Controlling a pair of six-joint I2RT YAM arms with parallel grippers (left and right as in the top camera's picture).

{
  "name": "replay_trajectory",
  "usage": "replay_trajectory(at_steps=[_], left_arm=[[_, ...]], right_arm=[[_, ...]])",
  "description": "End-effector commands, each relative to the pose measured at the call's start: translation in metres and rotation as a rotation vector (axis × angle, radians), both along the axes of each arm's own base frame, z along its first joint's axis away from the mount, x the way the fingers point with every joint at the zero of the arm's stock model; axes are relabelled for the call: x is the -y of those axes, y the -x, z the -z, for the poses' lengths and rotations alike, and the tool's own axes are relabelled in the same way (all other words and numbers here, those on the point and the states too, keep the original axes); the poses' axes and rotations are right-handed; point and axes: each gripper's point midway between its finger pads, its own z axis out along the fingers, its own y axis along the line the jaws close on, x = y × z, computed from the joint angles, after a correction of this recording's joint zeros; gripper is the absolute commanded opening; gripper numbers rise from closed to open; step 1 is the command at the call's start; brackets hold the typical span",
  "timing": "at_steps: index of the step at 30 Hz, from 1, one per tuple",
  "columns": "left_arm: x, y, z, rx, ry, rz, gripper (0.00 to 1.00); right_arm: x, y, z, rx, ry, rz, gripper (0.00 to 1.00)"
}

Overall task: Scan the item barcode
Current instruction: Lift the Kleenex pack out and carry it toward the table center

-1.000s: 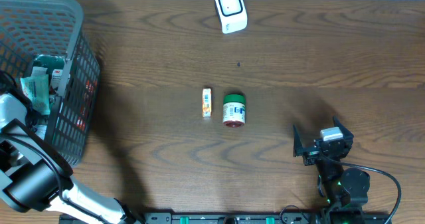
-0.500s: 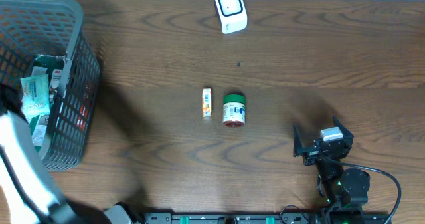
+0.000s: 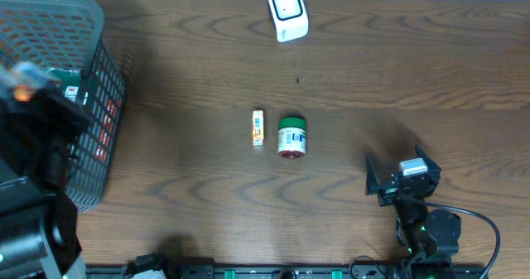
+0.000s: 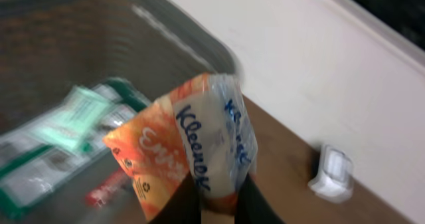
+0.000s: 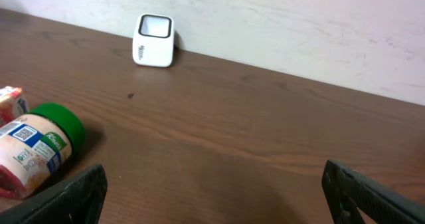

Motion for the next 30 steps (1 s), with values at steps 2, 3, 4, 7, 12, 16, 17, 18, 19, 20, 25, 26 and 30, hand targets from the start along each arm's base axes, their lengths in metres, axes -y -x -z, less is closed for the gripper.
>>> replay_trajectory(at_steps=[2, 3, 4, 7, 12, 16, 17, 18, 19, 20, 25, 26, 30], left_arm=[[0.060, -0.015, 0.016, -0.181, 0.052, 0.227, 0.07], [0.074, -0.019, 0.025, -0.240, 0.070, 0.288, 0.06], [0.090, -0.022, 0.034, -0.295, 0.098, 0.357, 0.07], [0.148, -0.031, 0.071, -0.483, 0.245, 0.644, 0.07], [0.190, -0.047, 0.140, -0.763, 0.462, 0.881, 0.08], [0.206, -0.063, 0.189, -0.897, 0.596, 0.963, 0.07], [0.206, -0.067, 0.203, -0.933, 0.612, 0.959, 0.07], [0.206, -0.070, 0.213, -0.957, 0.620, 0.961, 0.07], [0.207, -0.074, 0.234, -1.010, 0.641, 0.957, 0.07], [0.207, -0.075, 0.244, -1.033, 0.651, 0.954, 0.08], [0.208, -0.091, 0.291, -1.080, 0.675, 0.941, 0.07], [0.208, -0.094, 0.298, -1.079, 0.674, 0.941, 0.07], [0.195, -0.103, 0.336, -1.140, 0.613, 0.834, 0.08]], right_arm=[[0.001, 0.000, 0.000, -0.003, -0.014, 0.007, 0.99], [0.001, 0.000, 0.000, -0.003, -0.014, 0.007, 0.99], [0.001, 0.000, 0.000, -0.003, -0.014, 0.007, 0.99], [0.001, 0.000, 0.000, -0.003, -0.014, 0.007, 0.99], [0.001, 0.000, 0.001, -0.004, -0.014, 0.007, 0.99], [0.001, 0.000, 0.001, -0.004, -0.014, 0.007, 0.99], [0.001, 0.000, 0.000, -0.003, -0.014, 0.007, 0.99], [0.001, 0.000, 0.001, -0.004, -0.014, 0.007, 0.99], [0.001, 0.000, 0.000, -0.003, -0.014, 0.007, 0.99], [0.001, 0.000, 0.000, -0.003, -0.014, 0.007, 0.99], [0.001, 0.000, 0.001, -0.004, -0.014, 0.007, 0.99], [0.001, 0.000, 0.001, -0.004, -0.014, 0.007, 0.99], [0.001, 0.000, 0.000, -0.003, -0.014, 0.007, 0.99]])
